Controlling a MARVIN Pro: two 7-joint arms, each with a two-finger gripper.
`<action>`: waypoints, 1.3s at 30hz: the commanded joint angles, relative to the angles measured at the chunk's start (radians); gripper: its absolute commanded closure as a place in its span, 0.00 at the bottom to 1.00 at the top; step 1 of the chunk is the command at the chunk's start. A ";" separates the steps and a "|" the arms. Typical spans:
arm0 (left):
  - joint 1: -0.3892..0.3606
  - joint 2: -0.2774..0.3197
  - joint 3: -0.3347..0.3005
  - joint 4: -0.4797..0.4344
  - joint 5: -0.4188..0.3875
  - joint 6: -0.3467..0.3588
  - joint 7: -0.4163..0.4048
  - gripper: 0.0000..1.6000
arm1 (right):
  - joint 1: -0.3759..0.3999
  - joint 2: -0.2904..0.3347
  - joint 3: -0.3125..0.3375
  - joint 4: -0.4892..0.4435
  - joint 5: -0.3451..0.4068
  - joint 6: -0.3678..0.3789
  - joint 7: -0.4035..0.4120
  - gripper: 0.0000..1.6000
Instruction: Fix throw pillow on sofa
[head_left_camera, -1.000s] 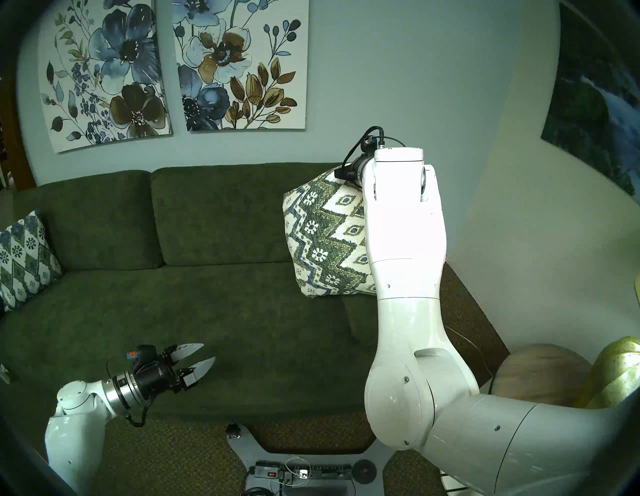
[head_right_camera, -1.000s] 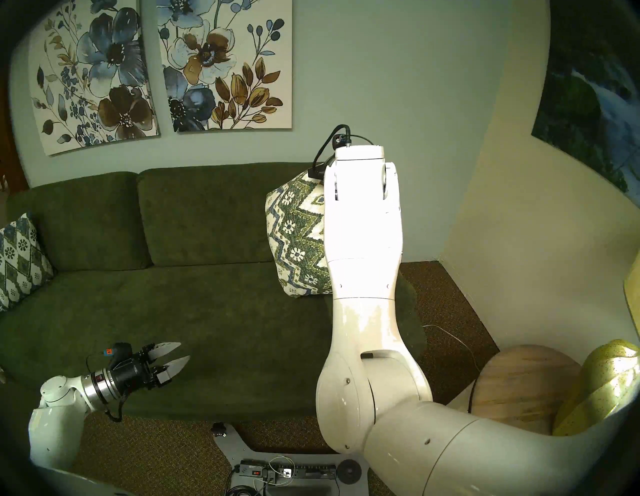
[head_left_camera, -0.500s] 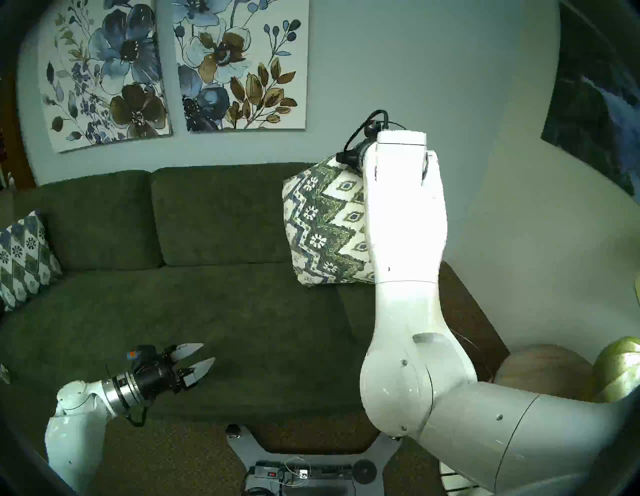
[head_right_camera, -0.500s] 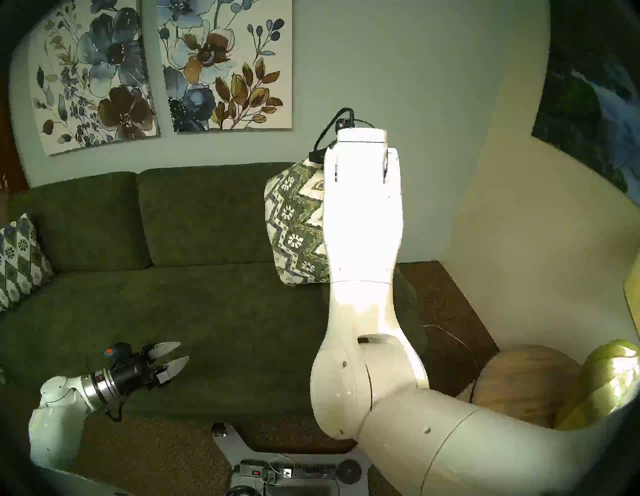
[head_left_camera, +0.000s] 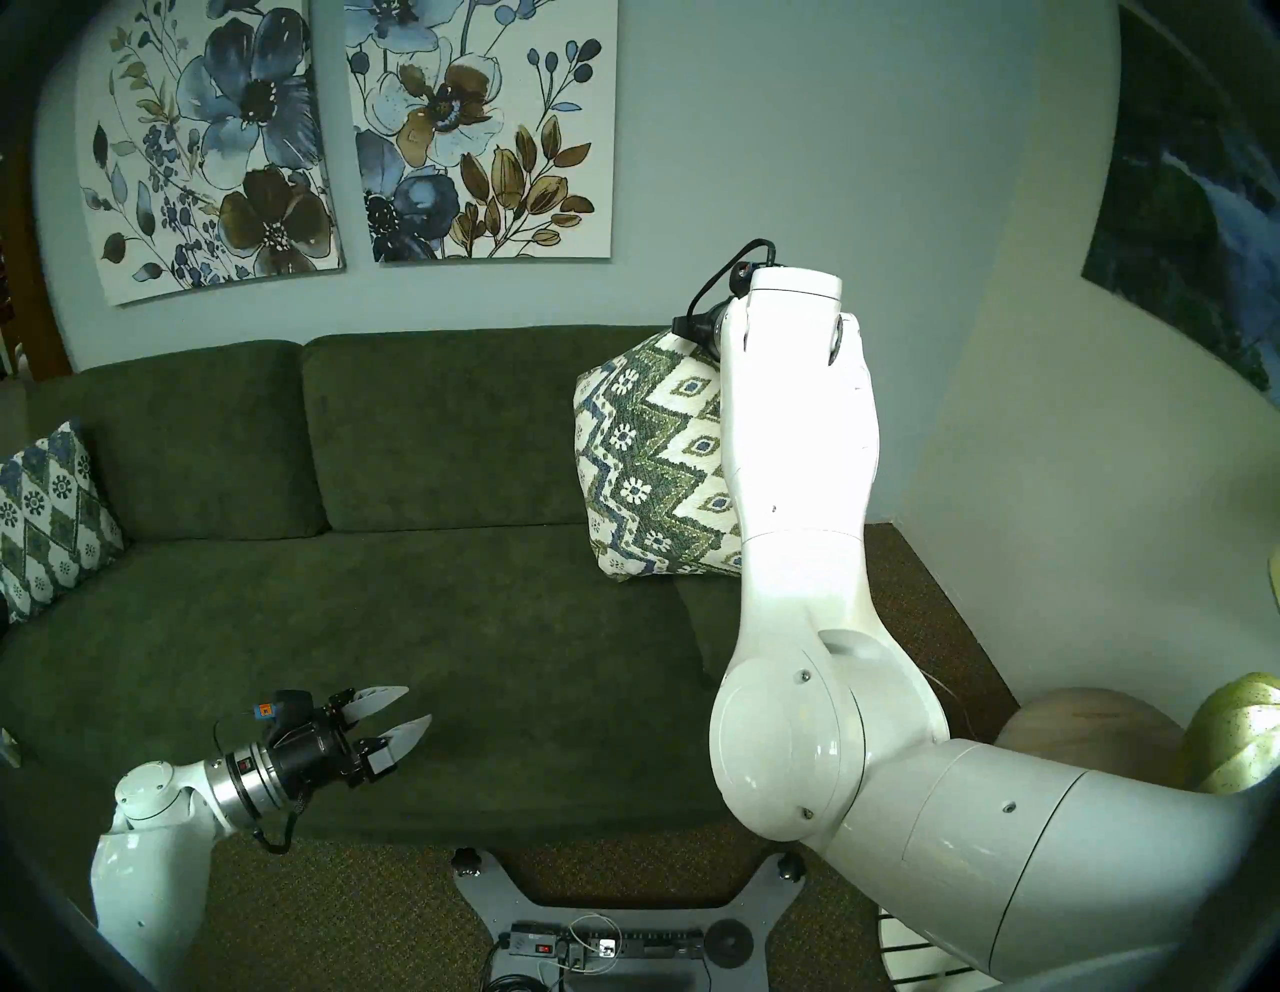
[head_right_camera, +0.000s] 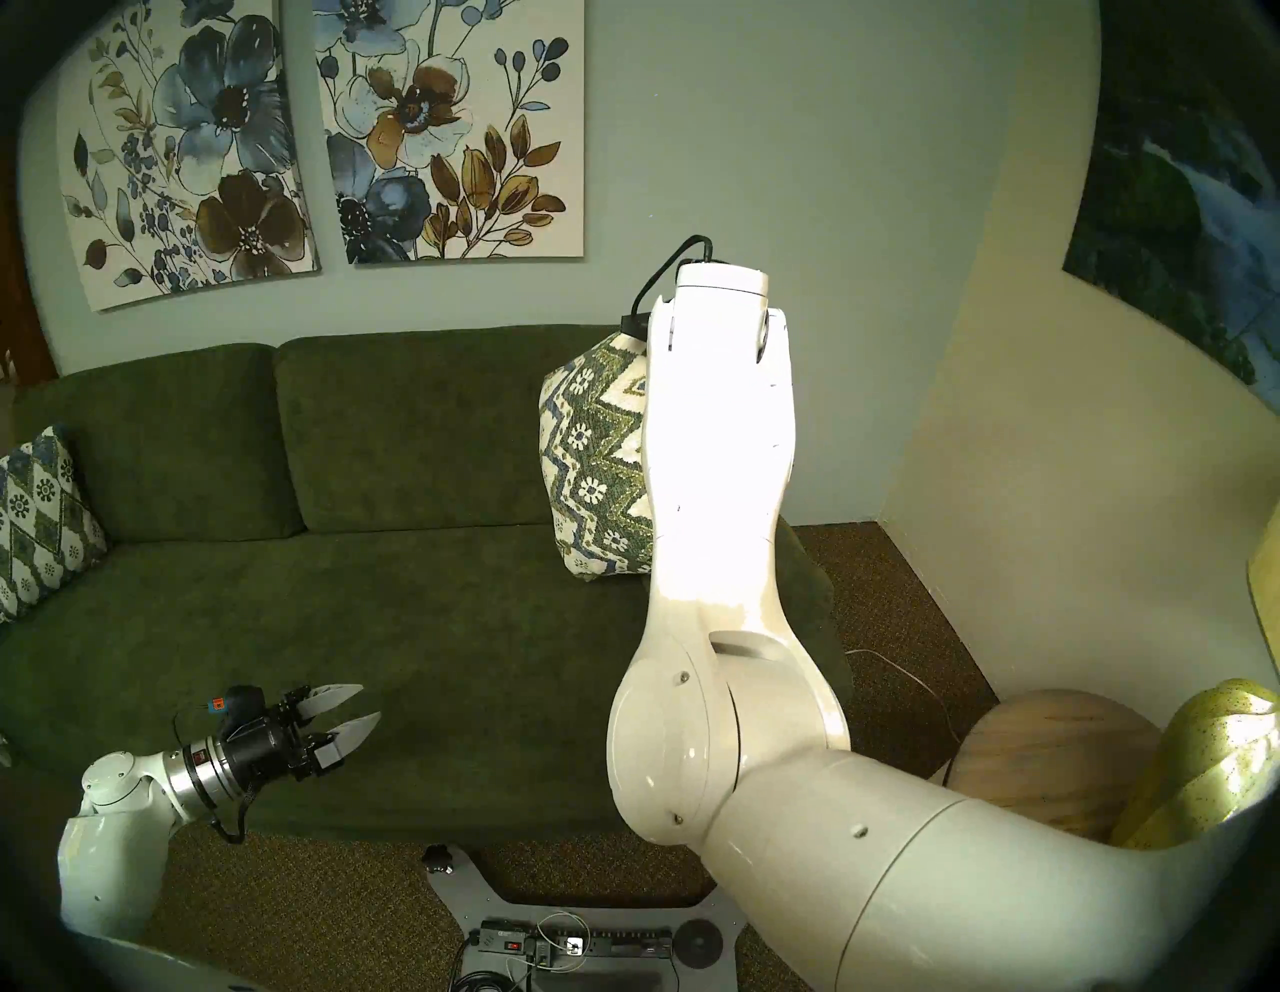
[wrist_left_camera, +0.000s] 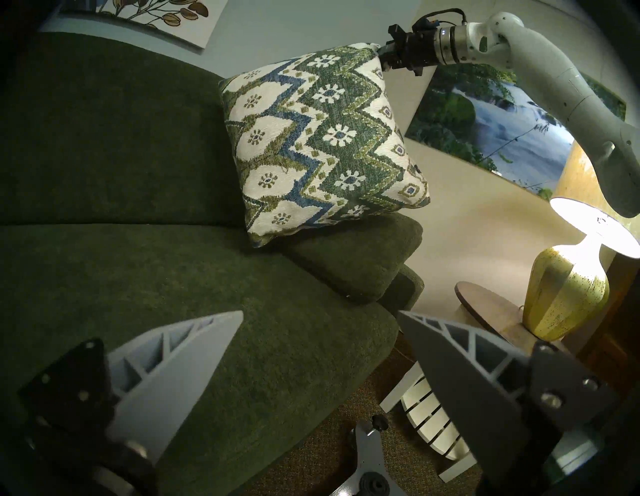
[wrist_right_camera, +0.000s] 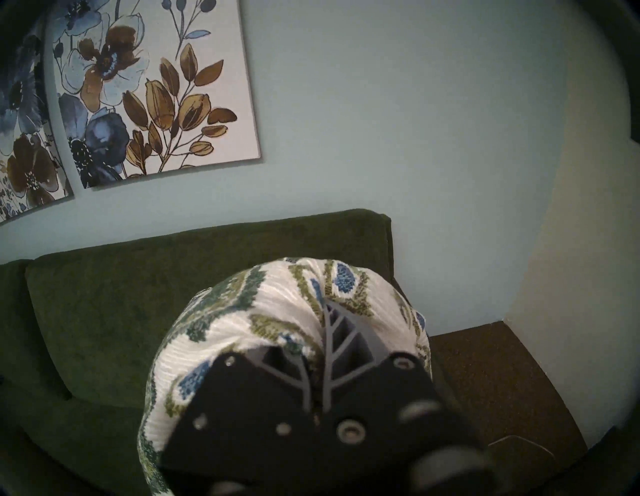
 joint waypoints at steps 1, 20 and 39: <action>-0.006 0.001 0.003 0.000 -0.004 0.000 -0.010 0.00 | 0.124 -0.023 0.036 0.075 0.044 -0.068 -0.054 1.00; -0.014 0.004 0.007 0.014 -0.007 -0.009 -0.028 0.00 | 0.019 -0.023 0.077 -0.021 0.089 -0.072 -0.284 1.00; -0.015 0.005 0.008 0.018 -0.003 -0.018 -0.026 0.00 | -0.148 -0.023 -0.013 -0.210 0.153 0.098 -0.285 1.00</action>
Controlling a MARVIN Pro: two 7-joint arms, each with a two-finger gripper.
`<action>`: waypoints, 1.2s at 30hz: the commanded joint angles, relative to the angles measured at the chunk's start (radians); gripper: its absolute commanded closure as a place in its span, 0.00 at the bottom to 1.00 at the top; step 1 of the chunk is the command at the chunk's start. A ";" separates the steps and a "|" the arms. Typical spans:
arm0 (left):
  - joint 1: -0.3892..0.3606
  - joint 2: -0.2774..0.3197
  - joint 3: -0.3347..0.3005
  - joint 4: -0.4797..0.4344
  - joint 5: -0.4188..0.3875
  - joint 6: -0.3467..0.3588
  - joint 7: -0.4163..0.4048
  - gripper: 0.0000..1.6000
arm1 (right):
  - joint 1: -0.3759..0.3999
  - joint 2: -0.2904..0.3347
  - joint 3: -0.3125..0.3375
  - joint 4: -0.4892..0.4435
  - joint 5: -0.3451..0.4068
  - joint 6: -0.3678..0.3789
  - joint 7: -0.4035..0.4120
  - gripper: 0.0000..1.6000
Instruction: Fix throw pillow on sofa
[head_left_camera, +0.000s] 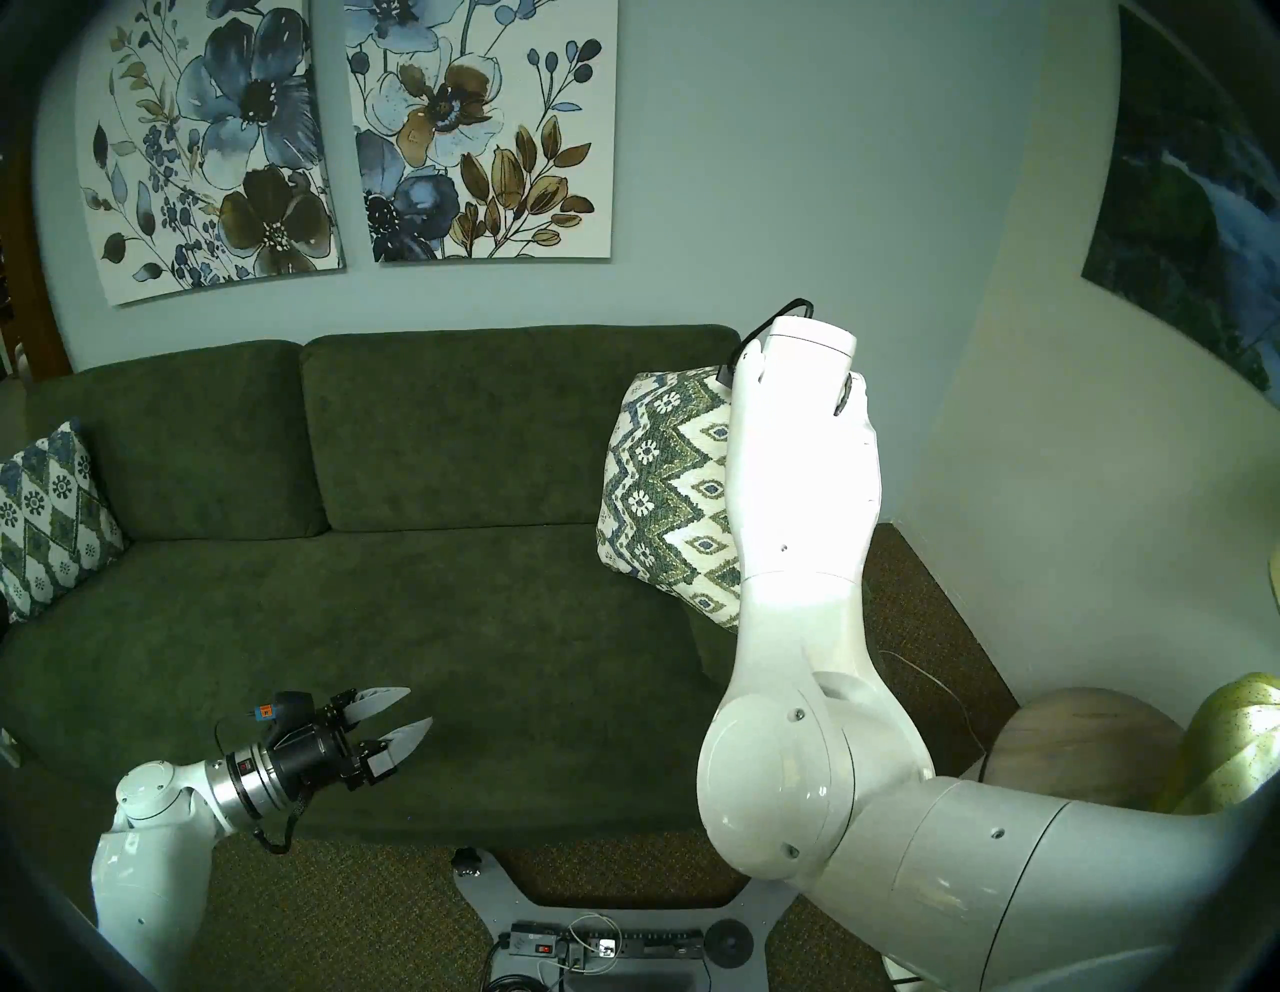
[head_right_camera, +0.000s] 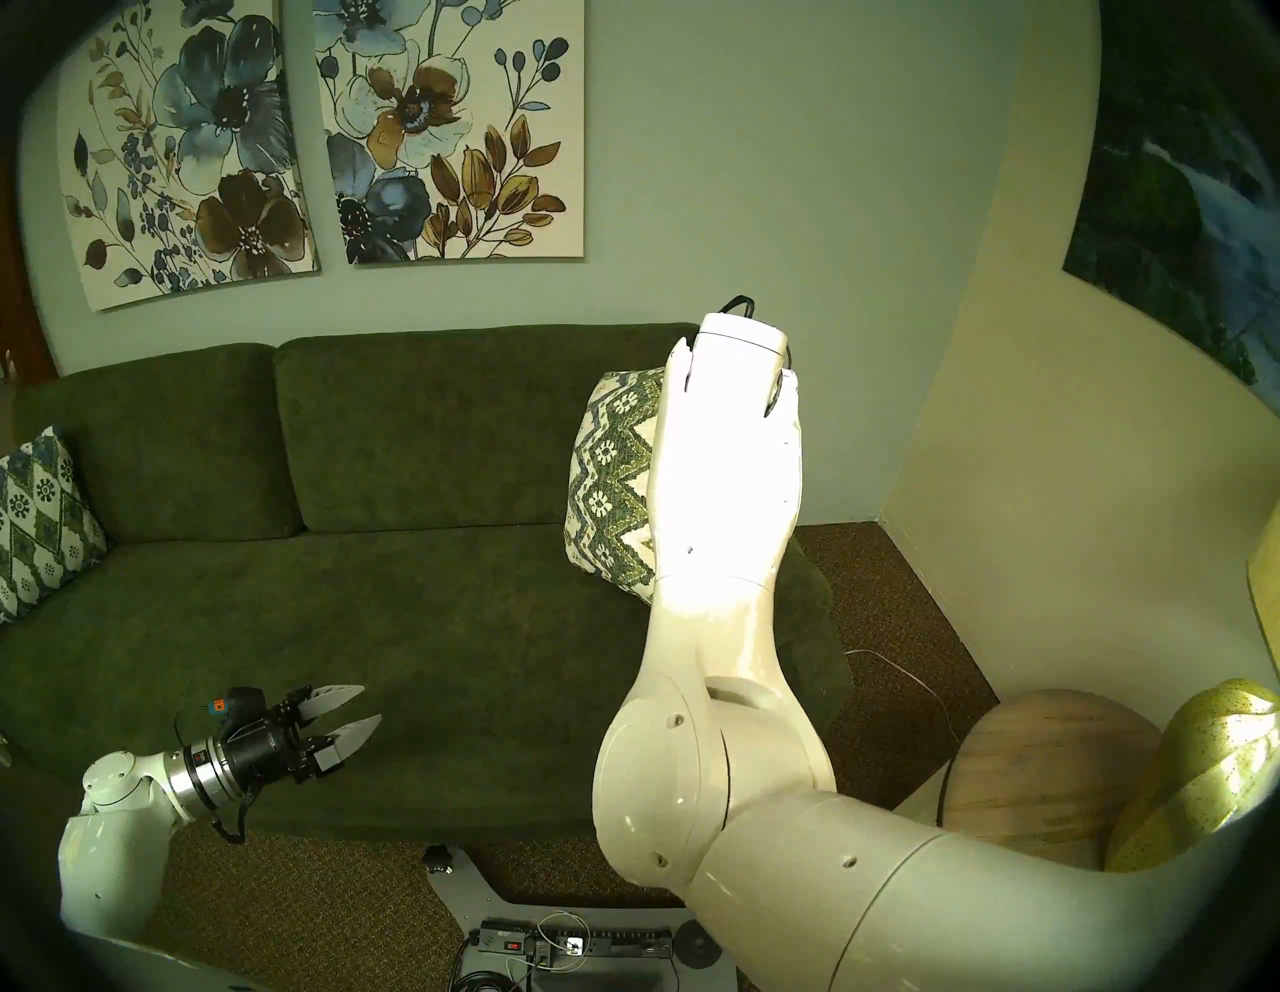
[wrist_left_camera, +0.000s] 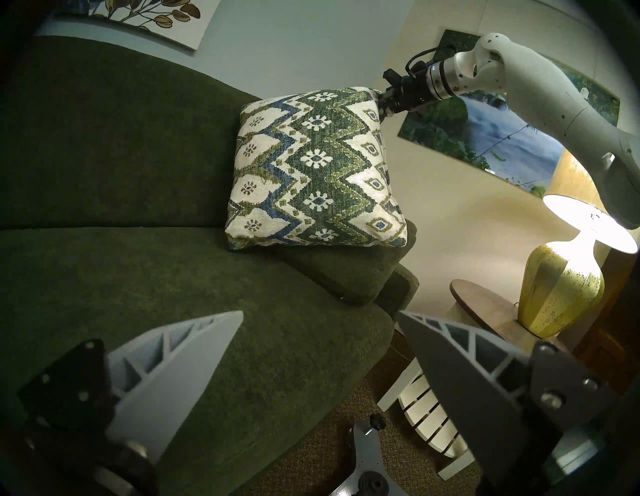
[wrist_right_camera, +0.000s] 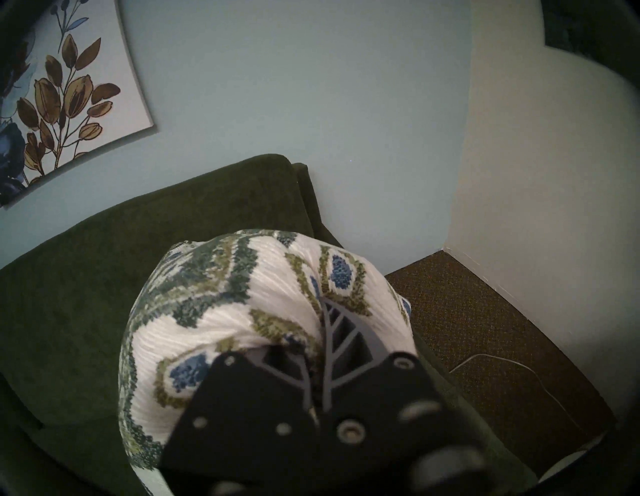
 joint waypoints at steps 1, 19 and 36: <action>-0.004 0.000 0.001 -0.002 -0.003 0.001 -0.003 0.00 | -0.027 0.000 -0.050 -0.095 0.023 0.059 0.012 1.00; -0.006 0.000 0.003 0.002 -0.005 -0.005 -0.007 0.00 | -0.032 0.000 -0.299 -0.228 0.135 0.087 0.108 1.00; -0.011 0.002 0.004 0.008 -0.009 -0.002 -0.018 0.00 | 0.062 0.000 -0.380 -0.092 0.214 0.063 0.061 1.00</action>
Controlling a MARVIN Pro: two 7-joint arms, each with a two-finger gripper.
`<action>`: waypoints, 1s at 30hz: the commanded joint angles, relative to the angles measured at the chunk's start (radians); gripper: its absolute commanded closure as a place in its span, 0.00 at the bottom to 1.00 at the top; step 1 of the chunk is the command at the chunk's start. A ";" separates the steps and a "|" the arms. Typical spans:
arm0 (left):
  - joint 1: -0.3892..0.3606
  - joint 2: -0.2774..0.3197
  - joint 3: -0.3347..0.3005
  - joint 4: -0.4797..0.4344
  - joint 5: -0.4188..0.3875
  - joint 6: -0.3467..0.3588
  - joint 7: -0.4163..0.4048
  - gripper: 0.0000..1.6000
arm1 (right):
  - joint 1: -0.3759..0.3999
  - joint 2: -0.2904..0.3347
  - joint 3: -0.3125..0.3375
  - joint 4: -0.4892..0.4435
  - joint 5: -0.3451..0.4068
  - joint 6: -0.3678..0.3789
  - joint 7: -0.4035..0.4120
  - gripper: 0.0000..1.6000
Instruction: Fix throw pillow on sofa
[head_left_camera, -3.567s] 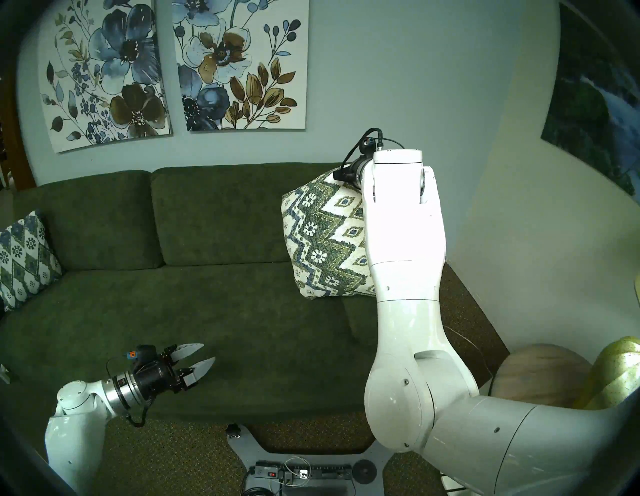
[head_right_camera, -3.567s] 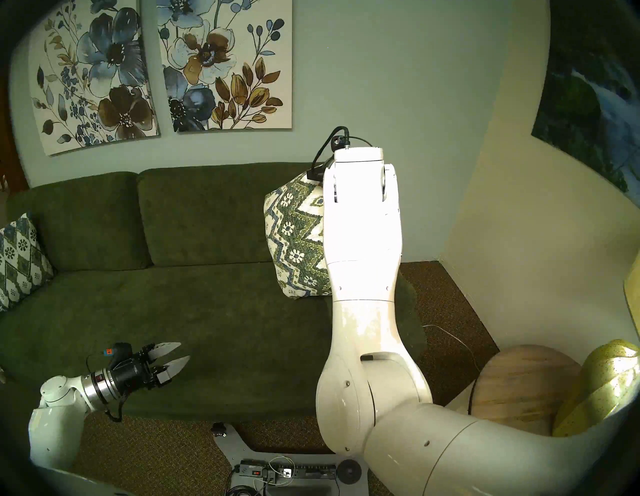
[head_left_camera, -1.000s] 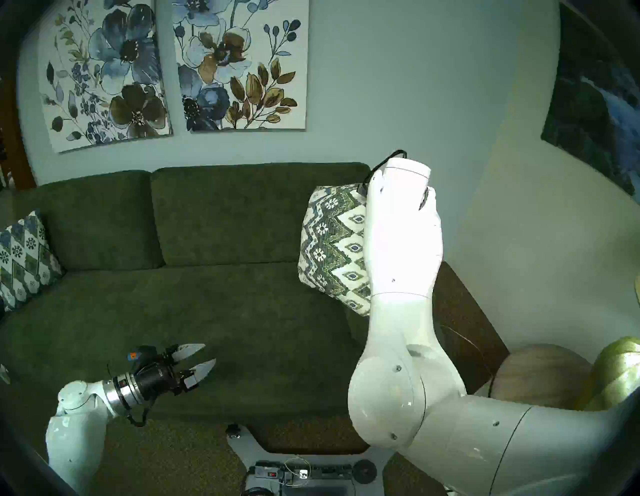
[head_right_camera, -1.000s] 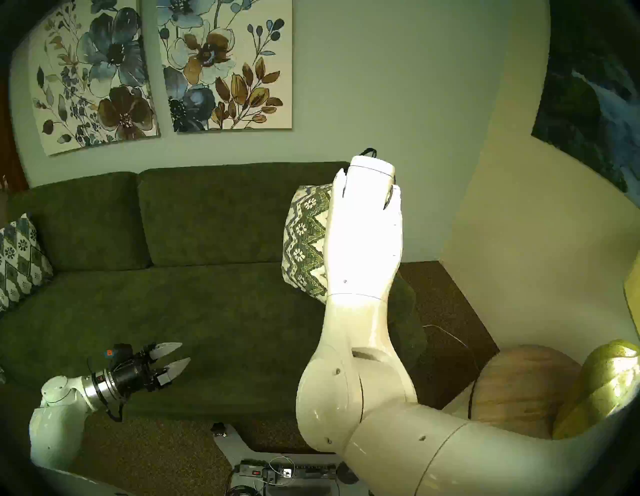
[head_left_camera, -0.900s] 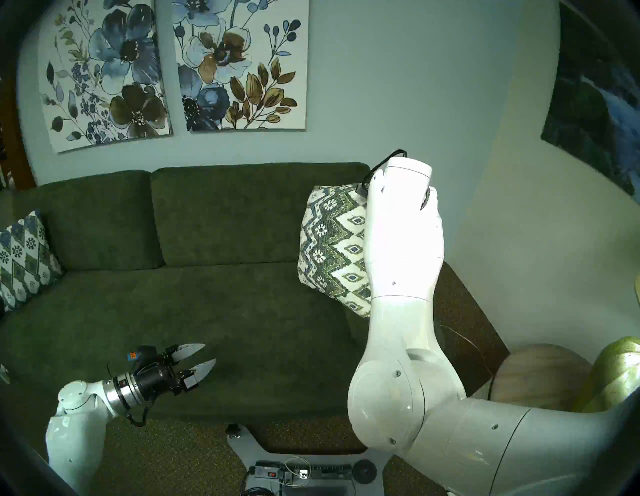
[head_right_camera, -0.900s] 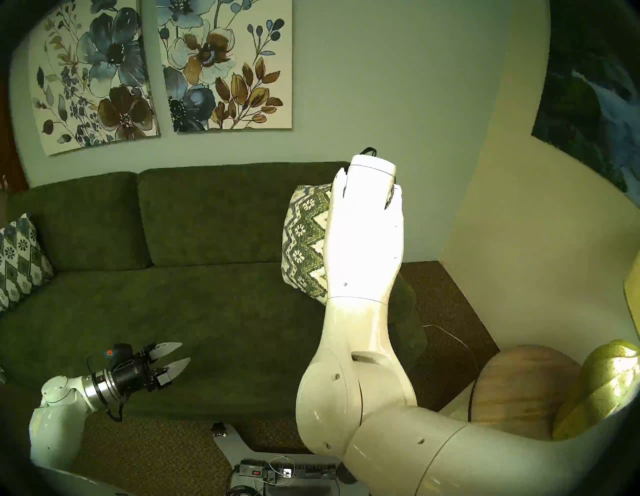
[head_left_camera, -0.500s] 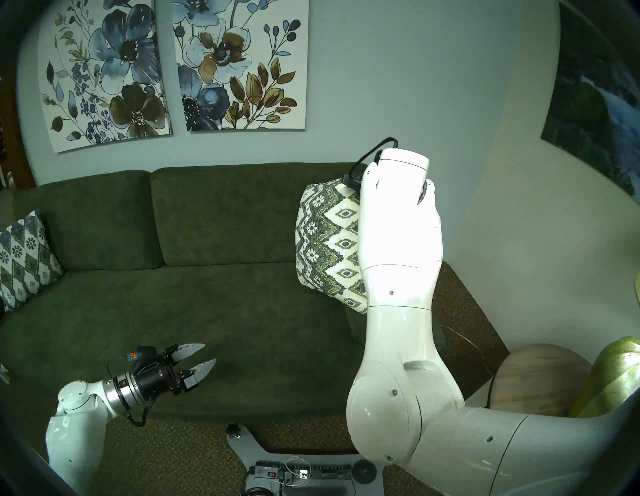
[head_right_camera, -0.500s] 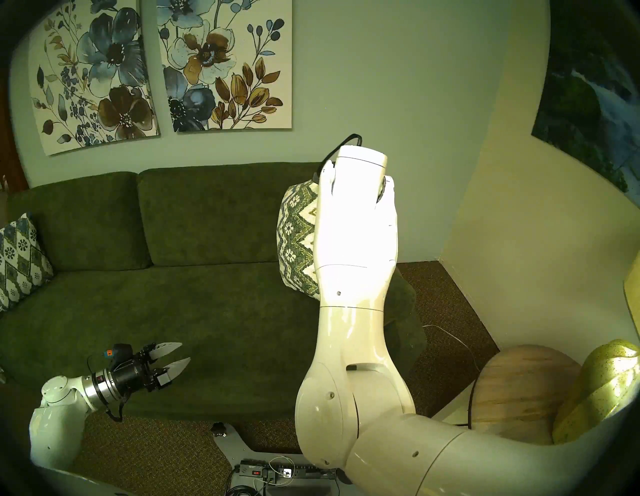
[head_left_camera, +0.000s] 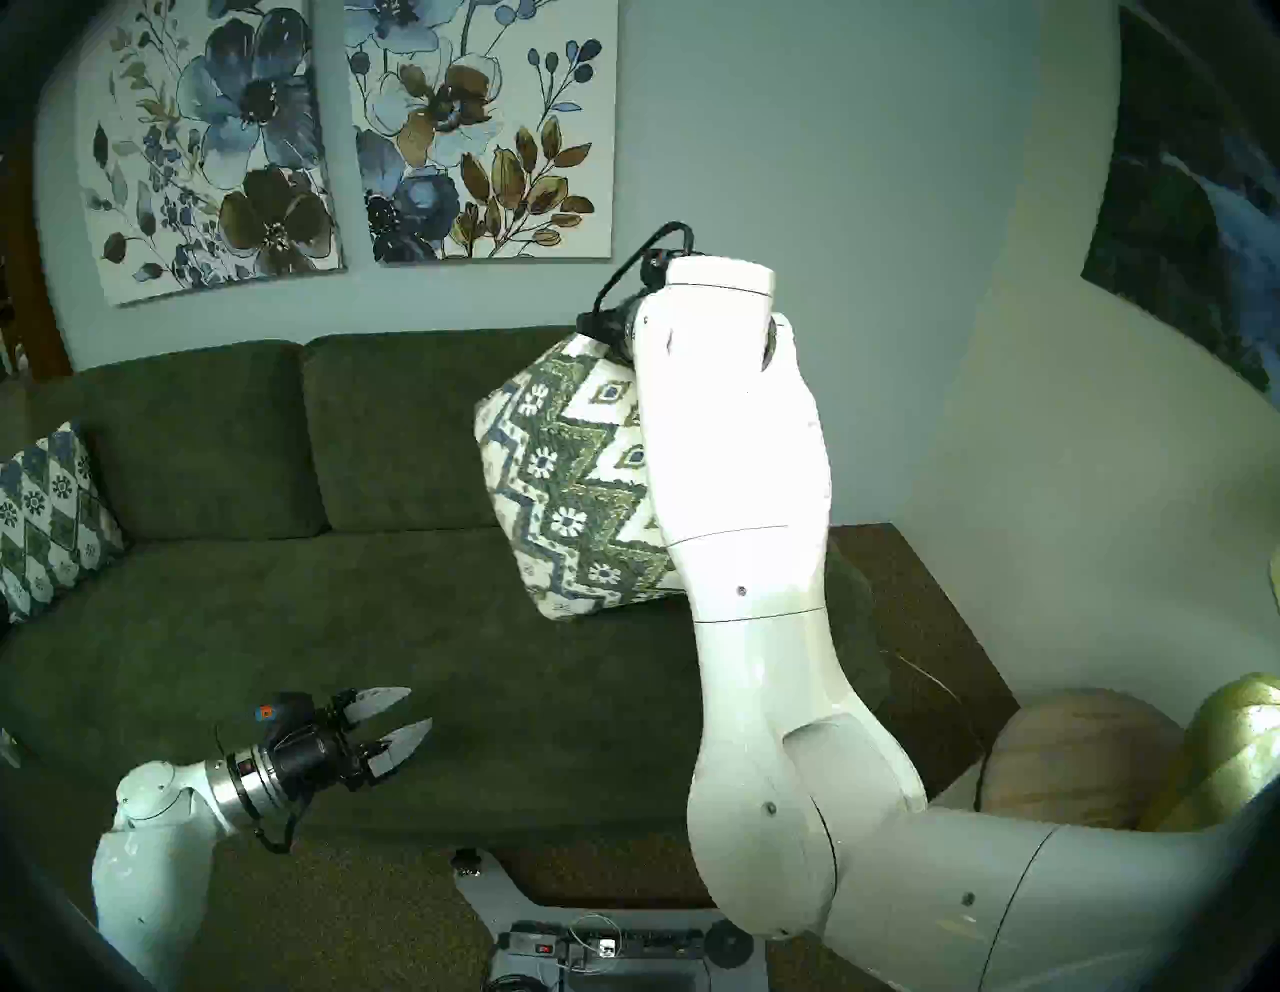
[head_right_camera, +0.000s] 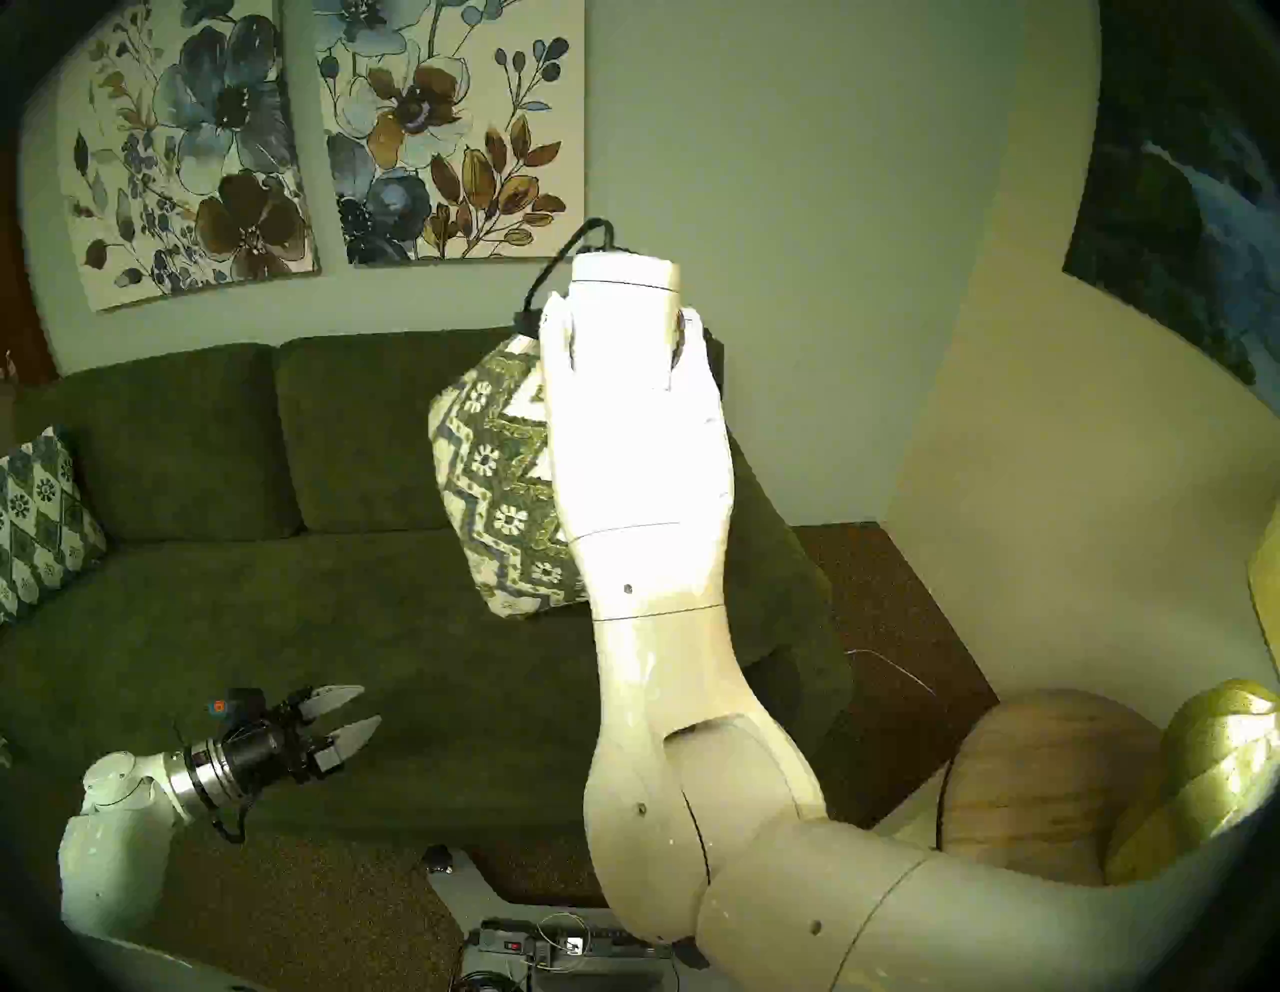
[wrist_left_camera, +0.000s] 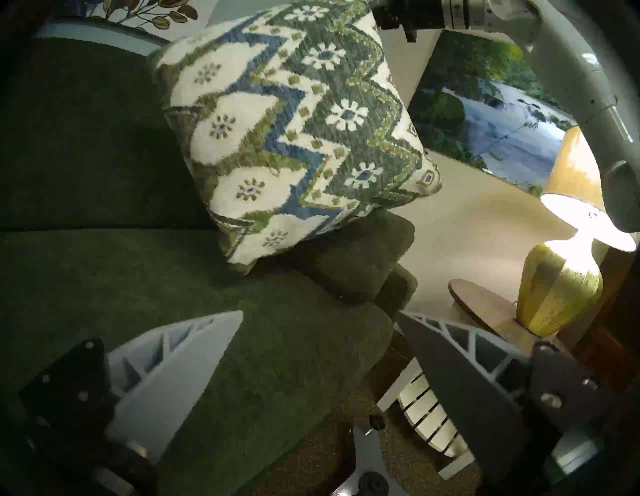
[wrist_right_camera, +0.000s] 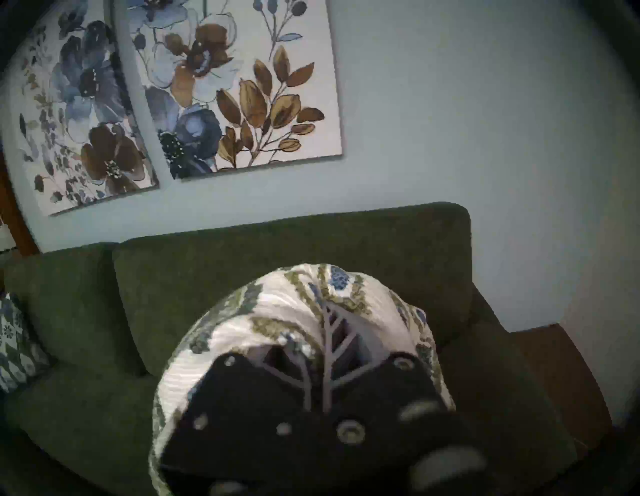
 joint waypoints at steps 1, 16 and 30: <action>-0.005 0.000 0.000 -0.001 -0.006 0.005 -0.007 0.00 | 0.110 0.000 0.029 0.055 0.015 -0.037 -0.028 1.00; -0.007 0.000 0.000 0.000 -0.003 0.006 -0.006 0.00 | 0.186 0.003 0.139 0.220 0.027 -0.070 -0.072 1.00; -0.010 0.000 0.000 0.004 -0.010 0.012 -0.018 0.00 | 0.243 0.000 0.233 0.326 0.066 -0.086 -0.197 1.00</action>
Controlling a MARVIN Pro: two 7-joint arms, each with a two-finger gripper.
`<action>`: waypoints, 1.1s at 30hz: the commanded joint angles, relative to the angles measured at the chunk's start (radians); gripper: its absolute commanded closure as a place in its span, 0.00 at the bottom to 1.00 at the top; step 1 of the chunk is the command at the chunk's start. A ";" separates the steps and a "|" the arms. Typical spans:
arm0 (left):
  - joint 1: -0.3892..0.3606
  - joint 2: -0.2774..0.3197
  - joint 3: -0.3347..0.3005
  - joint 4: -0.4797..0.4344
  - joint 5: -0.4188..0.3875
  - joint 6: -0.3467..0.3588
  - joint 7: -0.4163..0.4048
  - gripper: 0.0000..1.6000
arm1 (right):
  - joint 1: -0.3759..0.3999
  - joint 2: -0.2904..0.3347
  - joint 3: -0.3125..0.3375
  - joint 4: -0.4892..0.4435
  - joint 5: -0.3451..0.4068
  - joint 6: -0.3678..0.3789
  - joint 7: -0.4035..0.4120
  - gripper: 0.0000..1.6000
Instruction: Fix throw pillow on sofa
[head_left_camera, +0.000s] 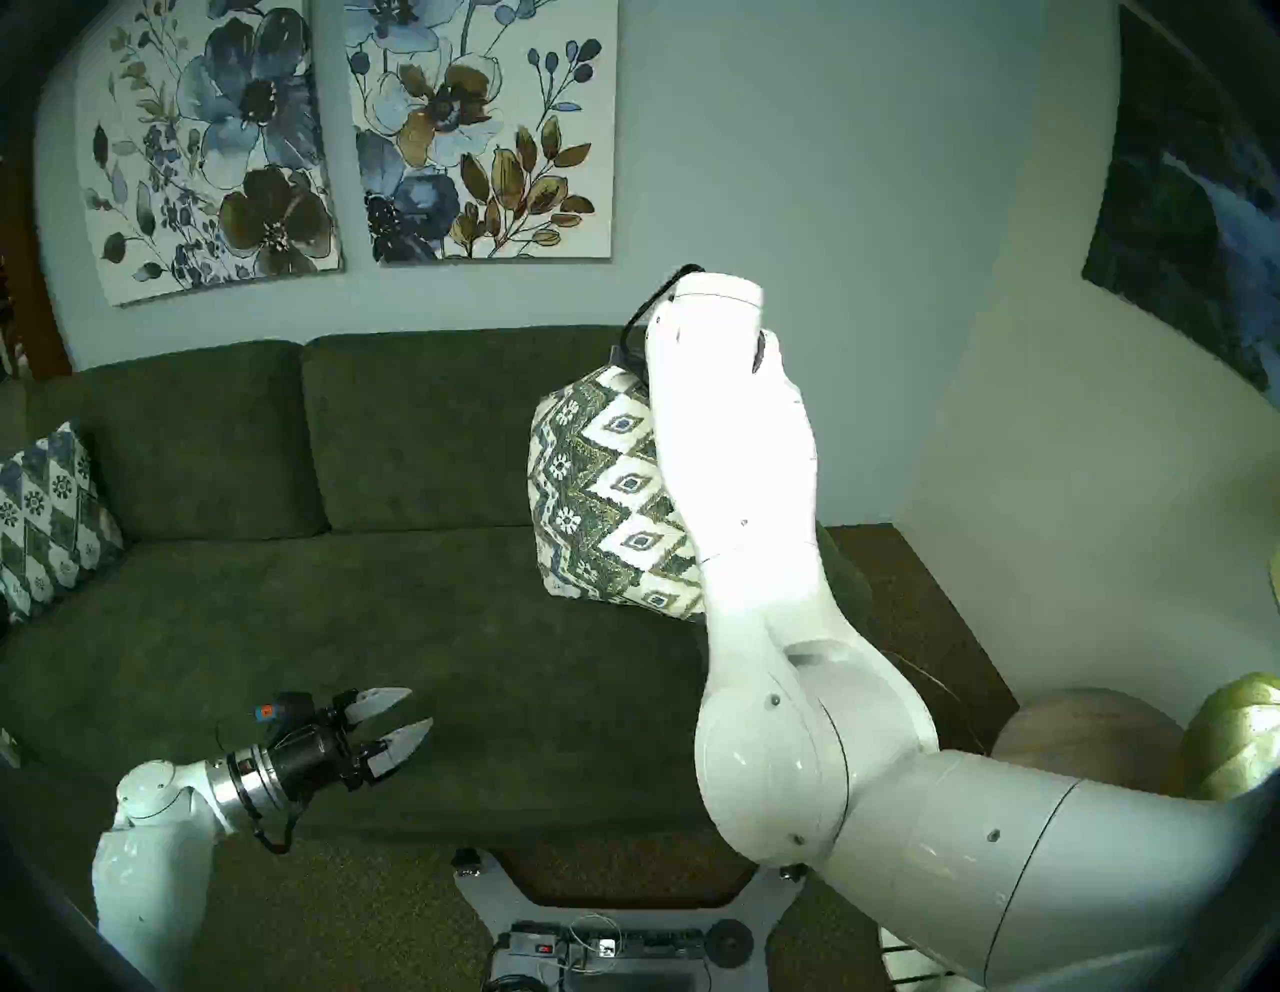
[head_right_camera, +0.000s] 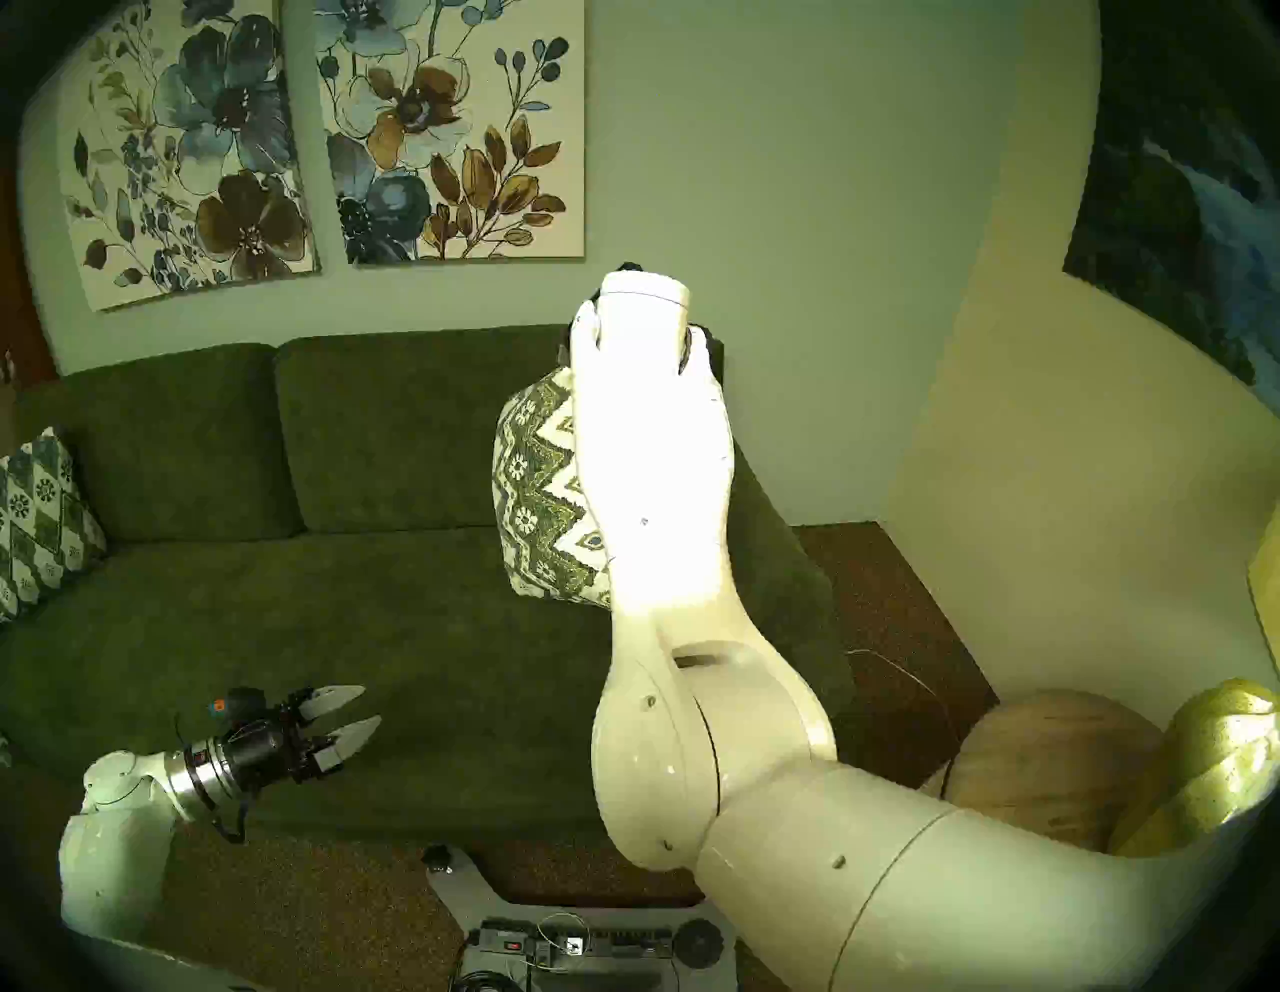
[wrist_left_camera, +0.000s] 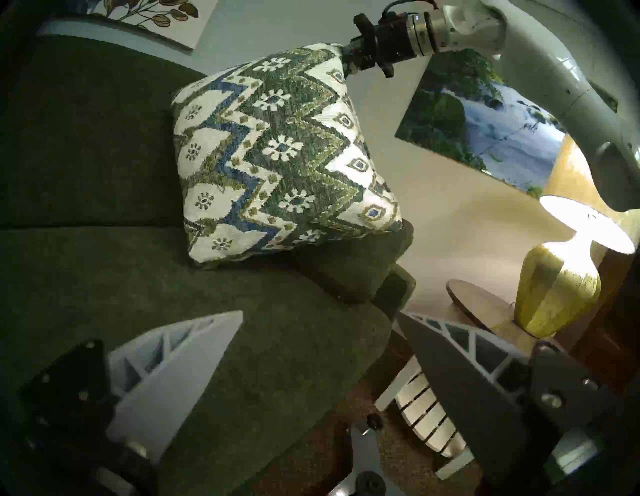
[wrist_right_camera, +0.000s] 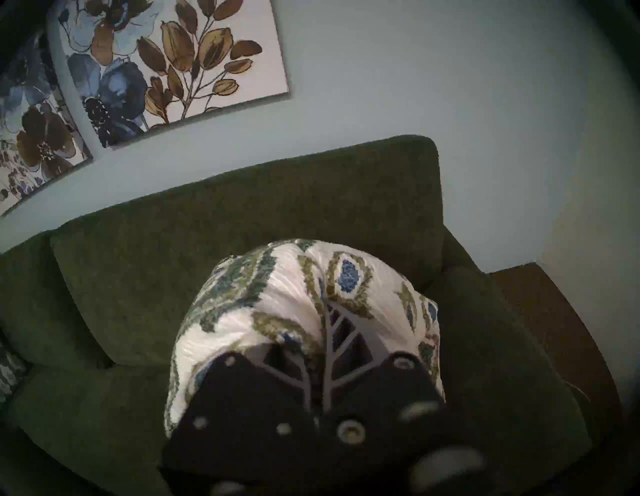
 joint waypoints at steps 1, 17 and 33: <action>-0.006 0.000 -0.001 0.001 -0.011 0.003 -0.013 0.00 | 0.081 -0.003 0.025 -0.007 0.025 -0.022 -0.083 1.00; -0.007 0.000 -0.001 0.001 -0.004 0.004 -0.012 0.00 | -0.099 -0.003 -0.020 -0.191 0.073 0.050 -0.174 1.00; -0.007 0.000 -0.001 0.002 -0.003 0.005 -0.012 0.00 | -0.264 0.074 -0.042 -0.344 0.153 0.050 -0.233 1.00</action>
